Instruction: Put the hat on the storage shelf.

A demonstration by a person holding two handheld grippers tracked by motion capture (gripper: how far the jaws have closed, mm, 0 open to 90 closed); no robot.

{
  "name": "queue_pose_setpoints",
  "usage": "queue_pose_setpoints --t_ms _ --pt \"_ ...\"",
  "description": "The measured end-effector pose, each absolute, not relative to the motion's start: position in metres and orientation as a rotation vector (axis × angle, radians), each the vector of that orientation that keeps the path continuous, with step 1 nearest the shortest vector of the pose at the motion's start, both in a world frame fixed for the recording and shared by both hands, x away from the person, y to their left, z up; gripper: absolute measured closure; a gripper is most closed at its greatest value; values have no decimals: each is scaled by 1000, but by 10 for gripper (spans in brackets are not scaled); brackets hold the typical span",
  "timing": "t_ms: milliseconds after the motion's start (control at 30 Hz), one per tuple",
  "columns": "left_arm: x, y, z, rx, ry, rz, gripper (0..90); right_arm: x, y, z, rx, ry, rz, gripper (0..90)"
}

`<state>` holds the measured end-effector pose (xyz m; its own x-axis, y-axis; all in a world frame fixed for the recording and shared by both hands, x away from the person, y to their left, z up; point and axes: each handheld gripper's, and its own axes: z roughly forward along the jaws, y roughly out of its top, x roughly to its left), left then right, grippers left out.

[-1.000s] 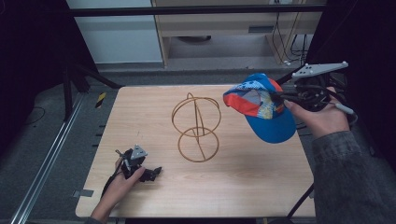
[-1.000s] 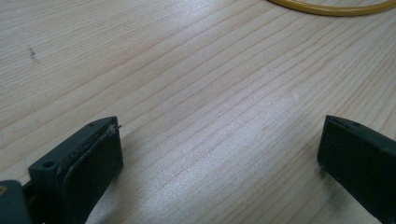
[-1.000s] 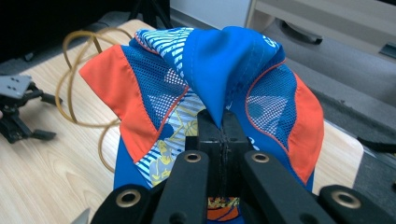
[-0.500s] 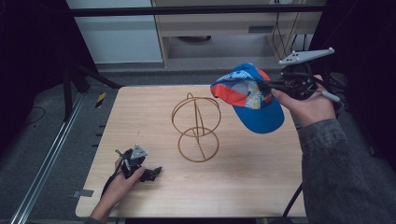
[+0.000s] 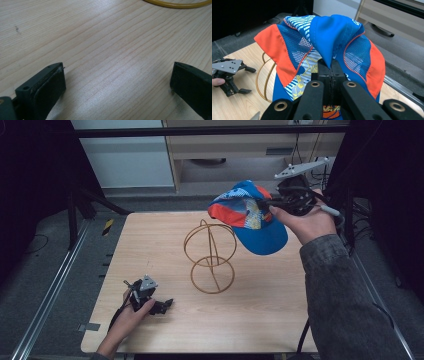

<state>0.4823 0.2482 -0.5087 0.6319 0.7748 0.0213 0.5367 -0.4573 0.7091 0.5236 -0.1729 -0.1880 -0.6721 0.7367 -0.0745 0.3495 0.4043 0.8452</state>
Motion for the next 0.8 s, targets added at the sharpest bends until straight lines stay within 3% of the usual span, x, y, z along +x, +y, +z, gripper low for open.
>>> queue_pose_setpoints --t_ms 800 --pt "482 248 -509 2173 1019 449 0 550 -107 -180 847 2308 1152 900"
